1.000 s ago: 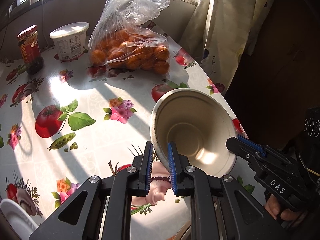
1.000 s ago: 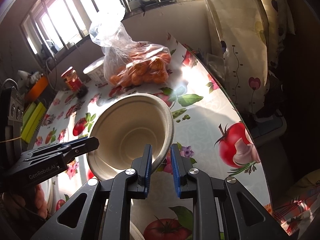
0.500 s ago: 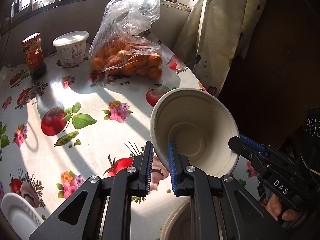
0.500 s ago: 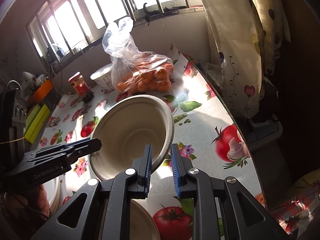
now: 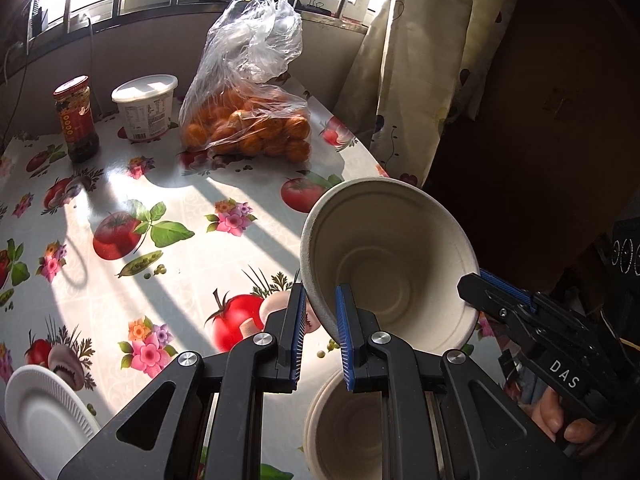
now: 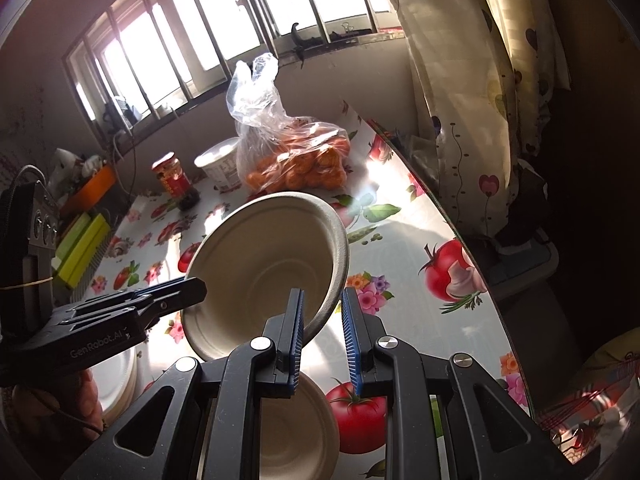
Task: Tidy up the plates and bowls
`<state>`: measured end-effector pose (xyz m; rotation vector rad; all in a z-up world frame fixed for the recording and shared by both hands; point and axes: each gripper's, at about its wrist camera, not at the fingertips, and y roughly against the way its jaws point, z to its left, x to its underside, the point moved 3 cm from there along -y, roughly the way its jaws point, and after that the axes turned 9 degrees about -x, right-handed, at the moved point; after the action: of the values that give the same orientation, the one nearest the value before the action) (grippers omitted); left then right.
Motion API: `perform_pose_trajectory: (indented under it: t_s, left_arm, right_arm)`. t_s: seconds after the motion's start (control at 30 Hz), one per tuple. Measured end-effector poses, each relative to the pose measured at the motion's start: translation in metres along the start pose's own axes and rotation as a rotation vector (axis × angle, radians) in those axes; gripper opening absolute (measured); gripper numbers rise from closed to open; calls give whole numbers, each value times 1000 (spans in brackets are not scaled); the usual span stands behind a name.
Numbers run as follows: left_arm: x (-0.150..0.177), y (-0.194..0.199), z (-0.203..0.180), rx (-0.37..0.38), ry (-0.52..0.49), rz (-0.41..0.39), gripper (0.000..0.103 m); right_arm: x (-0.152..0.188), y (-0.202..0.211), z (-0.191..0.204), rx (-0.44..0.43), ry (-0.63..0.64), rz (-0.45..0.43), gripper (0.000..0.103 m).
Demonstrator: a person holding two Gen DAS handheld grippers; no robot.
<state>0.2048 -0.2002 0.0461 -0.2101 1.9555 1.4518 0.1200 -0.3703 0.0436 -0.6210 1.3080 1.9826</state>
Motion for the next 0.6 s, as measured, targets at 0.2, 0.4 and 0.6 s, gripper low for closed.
perform_pose_trajectory:
  t_s: [0.2, 0.4, 0.6]
  left_arm:
    - [9, 9, -1, 3, -5, -5, 16]
    - [18, 18, 0, 8, -3, -11, 16]
    - [27, 26, 1, 16, -1, -13, 16]
  right_arm:
    - [9, 12, 6, -1, 0, -9, 19]
    - [19, 21, 13, -6, -3, -18, 19]
    - [27, 31, 17, -13, -12, -26, 20]
